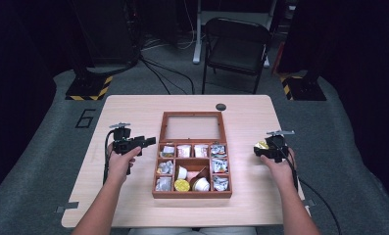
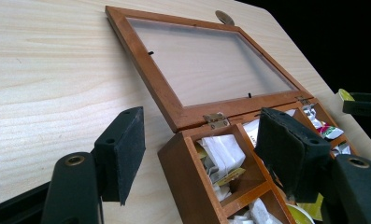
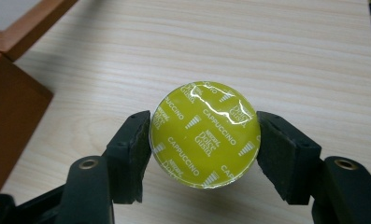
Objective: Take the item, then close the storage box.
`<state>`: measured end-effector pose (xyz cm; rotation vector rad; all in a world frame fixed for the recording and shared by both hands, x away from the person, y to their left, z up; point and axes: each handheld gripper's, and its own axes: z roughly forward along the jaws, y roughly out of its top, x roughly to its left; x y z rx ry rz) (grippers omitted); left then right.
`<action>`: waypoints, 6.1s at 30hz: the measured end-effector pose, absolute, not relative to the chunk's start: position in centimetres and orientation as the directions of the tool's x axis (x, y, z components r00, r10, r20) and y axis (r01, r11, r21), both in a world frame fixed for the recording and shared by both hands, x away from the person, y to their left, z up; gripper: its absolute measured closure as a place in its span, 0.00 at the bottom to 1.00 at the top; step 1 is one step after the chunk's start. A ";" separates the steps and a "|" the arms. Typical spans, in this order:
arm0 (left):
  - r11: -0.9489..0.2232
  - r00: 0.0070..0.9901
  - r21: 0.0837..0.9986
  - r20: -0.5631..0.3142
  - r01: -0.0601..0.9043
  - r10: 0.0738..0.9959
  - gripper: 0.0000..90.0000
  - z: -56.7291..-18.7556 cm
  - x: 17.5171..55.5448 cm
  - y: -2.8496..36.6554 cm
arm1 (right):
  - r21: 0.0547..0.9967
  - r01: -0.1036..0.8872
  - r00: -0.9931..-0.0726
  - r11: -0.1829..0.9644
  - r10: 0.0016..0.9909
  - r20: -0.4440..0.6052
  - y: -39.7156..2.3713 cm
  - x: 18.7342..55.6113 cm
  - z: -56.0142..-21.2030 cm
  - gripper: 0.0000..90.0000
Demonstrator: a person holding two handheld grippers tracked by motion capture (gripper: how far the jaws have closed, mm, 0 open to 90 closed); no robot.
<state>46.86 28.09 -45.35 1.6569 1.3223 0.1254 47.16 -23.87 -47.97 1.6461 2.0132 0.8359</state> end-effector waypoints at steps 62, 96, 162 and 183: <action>-0.026 0.437 0.683 -0.437 0.730 0.786 0.36 -46.2 48.8 25.6 | 0.681 0.697 -0.434 0.222 0.888 0.154 -18.8 47.2 -44.5 0.45; -0.101 0.463 0.695 -0.357 0.712 0.811 0.40 -45.9 51.3 24.5 | 0.705 0.645 -0.533 0.294 0.835 0.140 -14.7 50.0 -43.9 0.49; -0.064 0.386 0.621 -0.400 0.781 0.831 0.38 -47.3 54.7 23.0 | 0.637 0.740 -0.472 0.215 0.841 0.264 -13.6 54.4 -46.4 0.44; -0.074 0.365 0.585 -0.398 0.808 0.842 0.36 -48.6 55.0 22.7 | 0.601 0.774 -0.449 0.201 0.843 0.296 -12.9 55.1 -47.6 0.41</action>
